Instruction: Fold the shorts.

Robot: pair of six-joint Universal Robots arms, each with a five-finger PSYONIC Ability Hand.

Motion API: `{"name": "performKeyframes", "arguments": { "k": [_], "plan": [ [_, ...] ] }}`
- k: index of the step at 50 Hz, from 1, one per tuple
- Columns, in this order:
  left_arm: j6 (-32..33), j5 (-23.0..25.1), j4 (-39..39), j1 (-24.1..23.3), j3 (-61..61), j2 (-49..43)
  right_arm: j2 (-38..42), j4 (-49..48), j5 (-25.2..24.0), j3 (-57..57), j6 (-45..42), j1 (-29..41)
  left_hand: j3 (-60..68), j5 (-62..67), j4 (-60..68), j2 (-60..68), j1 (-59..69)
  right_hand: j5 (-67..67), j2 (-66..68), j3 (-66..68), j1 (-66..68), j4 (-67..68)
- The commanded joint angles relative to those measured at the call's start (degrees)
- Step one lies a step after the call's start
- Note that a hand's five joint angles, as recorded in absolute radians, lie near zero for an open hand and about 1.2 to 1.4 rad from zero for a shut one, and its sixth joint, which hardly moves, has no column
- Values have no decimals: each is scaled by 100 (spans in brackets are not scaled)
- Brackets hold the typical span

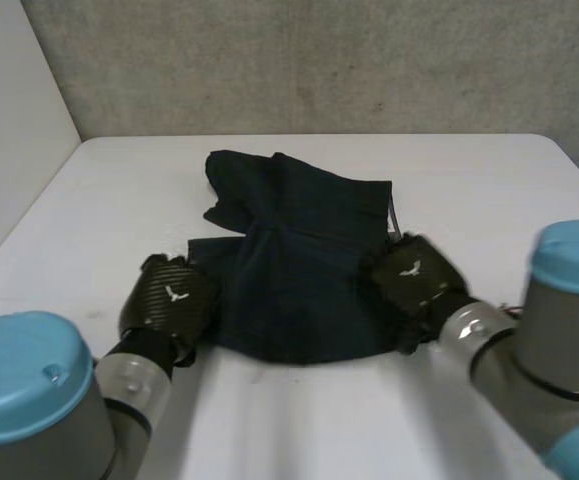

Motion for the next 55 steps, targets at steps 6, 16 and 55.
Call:
{"name": "performKeyframes", "arguments": {
  "k": [6, 16, 55],
  "plan": [
    [-482, -181, -31, 172, -340, 710, -1157, 158, -664, 425, 1889, -1131, -1158, -1128, -1155, -1147, -1078, -388, -272, -202, -153, -334],
    [-1053, 1143, -312, 1111, -542, 649, -201, 344, -1517, 496, 1565, -1386, -722, -693, -719, -712, -643, 239, 355, 426, 474, 294],
    [-1388, 1921, -725, 1632, 134, -1047, 583, -677, -1183, 399, 676, -1175, 3948, 3977, 3951, 3958, 4028, 6612, 6728, 6798, 6847, 6666]
  ]
}}
